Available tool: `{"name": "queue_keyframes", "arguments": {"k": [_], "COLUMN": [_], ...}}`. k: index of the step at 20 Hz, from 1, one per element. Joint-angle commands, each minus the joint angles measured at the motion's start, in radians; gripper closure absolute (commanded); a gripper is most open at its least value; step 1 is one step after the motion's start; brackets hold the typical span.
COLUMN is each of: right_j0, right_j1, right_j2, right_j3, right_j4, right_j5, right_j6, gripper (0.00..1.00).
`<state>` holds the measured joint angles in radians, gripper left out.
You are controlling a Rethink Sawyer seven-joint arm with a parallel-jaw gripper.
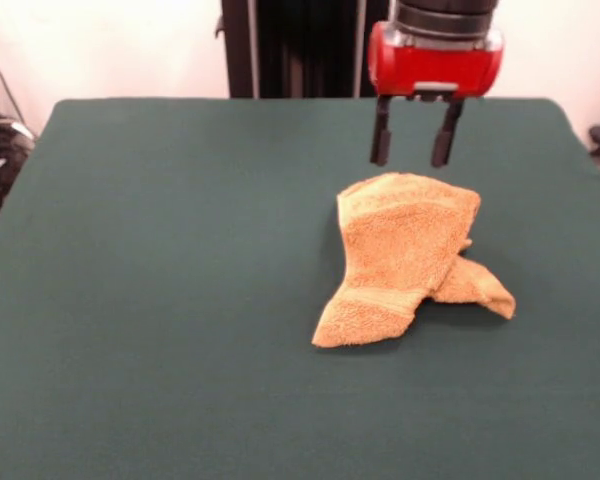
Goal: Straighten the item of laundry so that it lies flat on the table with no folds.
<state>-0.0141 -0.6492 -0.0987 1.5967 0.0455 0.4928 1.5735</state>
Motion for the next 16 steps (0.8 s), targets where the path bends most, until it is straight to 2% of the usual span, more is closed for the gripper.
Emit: {"name": "queue_keyframes", "arguments": {"k": [1,16], "right_j0": [-0.036,-0.032], "right_j1": [0.05,0.029], "right_j2": [0.116,0.102], "right_j3": [-0.062,-0.029], "right_j4": [-0.022,-0.03], "right_j5": [0.112,0.087], "right_j6": [0.02,0.051], "gripper": [0.0,0.0]}}
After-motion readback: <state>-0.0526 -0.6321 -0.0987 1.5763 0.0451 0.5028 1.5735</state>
